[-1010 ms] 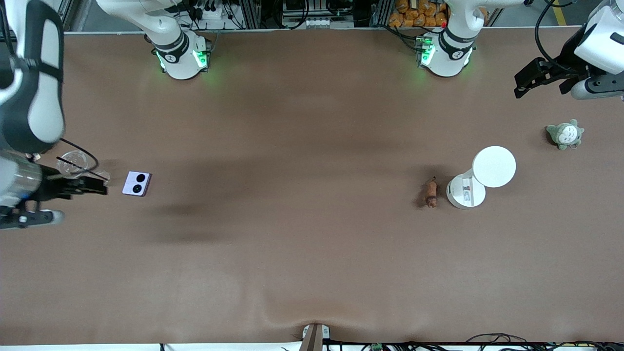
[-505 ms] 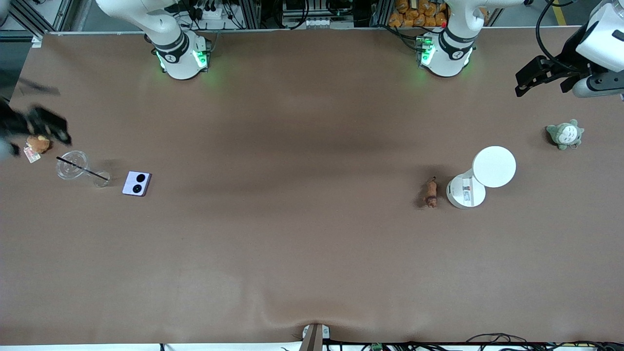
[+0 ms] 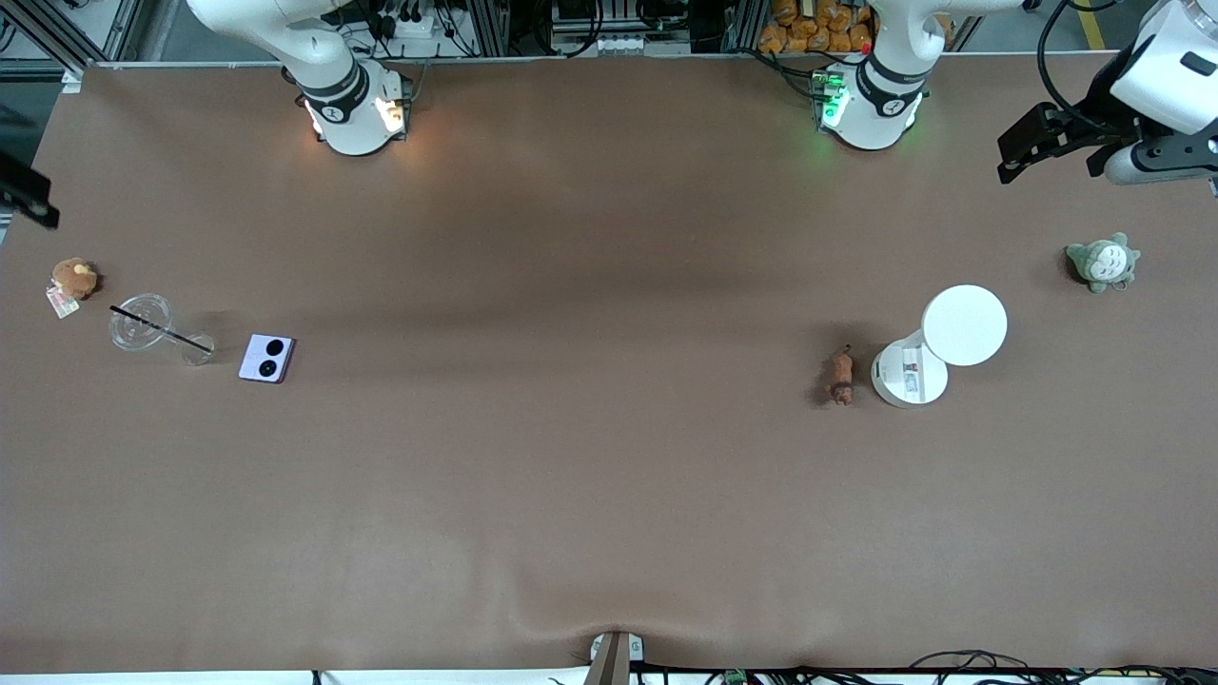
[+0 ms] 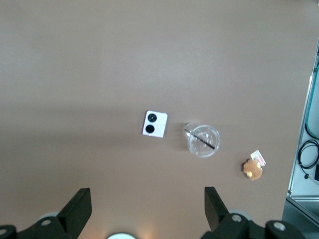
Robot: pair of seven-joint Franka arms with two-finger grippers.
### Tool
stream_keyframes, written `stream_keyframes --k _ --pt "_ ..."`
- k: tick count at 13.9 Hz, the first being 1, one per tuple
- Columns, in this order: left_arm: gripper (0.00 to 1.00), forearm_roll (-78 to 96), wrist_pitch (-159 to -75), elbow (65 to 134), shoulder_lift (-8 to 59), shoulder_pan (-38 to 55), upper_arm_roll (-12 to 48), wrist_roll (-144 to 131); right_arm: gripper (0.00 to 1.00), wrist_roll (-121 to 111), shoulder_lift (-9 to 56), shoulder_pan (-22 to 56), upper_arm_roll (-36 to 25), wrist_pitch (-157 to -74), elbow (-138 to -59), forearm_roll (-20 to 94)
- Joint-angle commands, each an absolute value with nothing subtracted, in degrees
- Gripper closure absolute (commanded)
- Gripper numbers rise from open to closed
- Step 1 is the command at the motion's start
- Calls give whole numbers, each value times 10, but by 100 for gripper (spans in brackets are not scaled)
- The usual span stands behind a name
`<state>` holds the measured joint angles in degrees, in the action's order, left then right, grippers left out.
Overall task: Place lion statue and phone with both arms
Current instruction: 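Open the right gripper, release the phone and raise the arm away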
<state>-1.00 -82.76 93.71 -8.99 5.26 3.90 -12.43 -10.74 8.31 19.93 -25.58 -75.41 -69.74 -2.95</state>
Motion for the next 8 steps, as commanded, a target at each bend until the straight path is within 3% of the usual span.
stream_keyframes --k 1,8 --pt "0 -6 -819 926 -93 54 40 -127 0 -100 46 202 -248 -773 -748 -33" --pt "0 -6 -818 924 -92 51 40 -126 0 -101 48 199 -248 -783 -751 -22"
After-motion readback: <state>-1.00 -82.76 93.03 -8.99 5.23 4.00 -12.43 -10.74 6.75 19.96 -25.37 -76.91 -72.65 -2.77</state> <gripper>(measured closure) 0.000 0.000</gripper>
